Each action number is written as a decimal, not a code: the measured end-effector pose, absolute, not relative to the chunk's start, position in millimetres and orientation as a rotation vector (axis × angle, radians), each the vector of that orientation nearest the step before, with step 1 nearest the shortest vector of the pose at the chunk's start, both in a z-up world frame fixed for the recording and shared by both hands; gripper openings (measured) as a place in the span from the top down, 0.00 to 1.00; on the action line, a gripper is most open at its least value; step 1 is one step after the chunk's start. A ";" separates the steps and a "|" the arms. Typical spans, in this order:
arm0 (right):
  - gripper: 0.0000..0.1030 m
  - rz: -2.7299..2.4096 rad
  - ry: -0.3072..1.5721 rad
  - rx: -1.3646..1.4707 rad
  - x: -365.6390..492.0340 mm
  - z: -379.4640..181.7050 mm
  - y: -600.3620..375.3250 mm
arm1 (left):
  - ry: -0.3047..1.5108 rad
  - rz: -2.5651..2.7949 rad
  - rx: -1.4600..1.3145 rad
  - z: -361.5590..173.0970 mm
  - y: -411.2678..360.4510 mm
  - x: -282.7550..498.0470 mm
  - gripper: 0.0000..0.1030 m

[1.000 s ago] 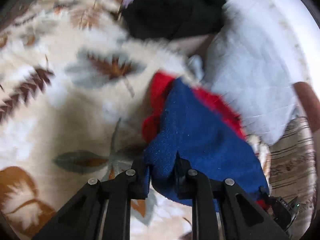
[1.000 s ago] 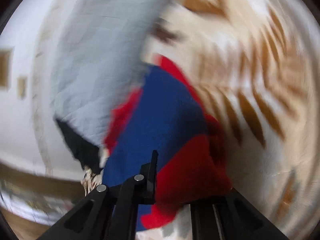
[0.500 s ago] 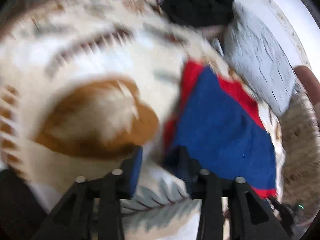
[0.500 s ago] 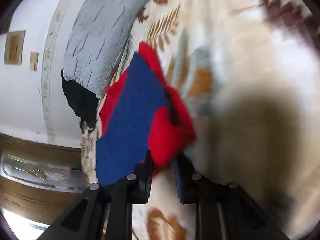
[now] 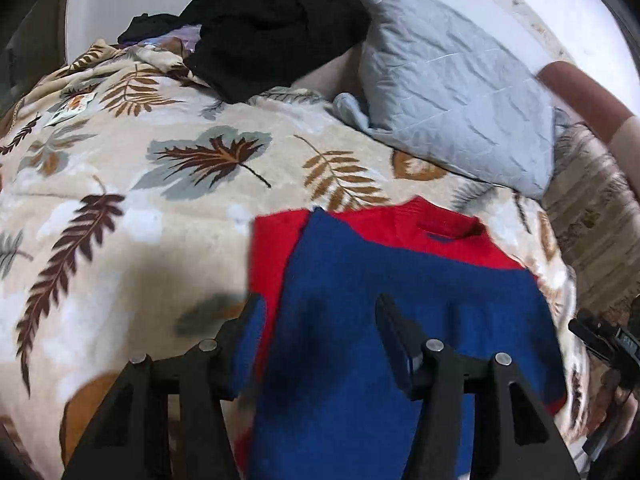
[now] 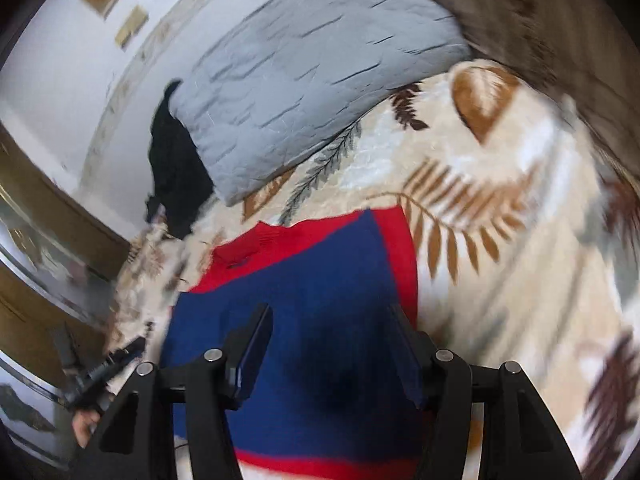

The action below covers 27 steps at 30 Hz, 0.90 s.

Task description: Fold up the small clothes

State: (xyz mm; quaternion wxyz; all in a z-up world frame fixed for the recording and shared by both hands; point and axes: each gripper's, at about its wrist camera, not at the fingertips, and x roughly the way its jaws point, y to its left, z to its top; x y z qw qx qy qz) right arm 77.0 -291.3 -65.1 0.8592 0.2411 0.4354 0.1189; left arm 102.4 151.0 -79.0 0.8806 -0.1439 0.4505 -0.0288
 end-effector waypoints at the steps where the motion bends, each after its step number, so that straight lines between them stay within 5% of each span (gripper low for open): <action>1: 0.40 0.255 0.936 0.464 90.3 -69.1 -286.3 | 0.949 -0.061 -0.305 -83.1 151.9 111.1 0.44; 6: 0.40 0.214 0.987 0.392 127.4 -91.8 -278.3 | 0.973 -0.035 -0.289 -98.2 149.5 135.4 0.46; 8: 0.41 0.205 1.010 0.338 141.7 -100.6 -271.9 | 1.008 -0.031 -0.288 -107.4 149.4 143.2 0.71; 10: 0.53 0.219 1.051 0.308 153.6 -110.3 -263.8 | 1.020 0.006 -0.234 -109.2 148.2 145.9 0.92; 11: 0.91 0.214 1.072 0.286 157.2 -112.2 -261.0 | 1.005 -0.004 -0.235 -107.4 149.2 144.1 0.93; 15: 0.92 0.178 0.987 0.205 150.1 -84.8 -255.9 | 0.908 0.012 -0.226 -89.8 153.4 132.5 0.93; 18: 0.92 0.117 0.972 0.190 156.2 -82.6 -259.8 | 1.007 0.034 -0.222 -117.6 152.2 149.3 0.92; 22: 0.87 0.108 1.069 0.330 165.7 -121.4 -275.2 | 0.976 0.031 -0.264 -107.1 158.8 138.3 0.85; 25: 0.39 0.096 0.988 0.375 146.4 -101.0 -285.7 | 0.937 0.044 -0.253 -86.9 162.7 121.3 0.78; 27: 0.32 0.101 0.916 0.401 130.3 -80.6 -288.9 | 0.893 0.028 -0.252 -69.6 160.0 103.4 0.74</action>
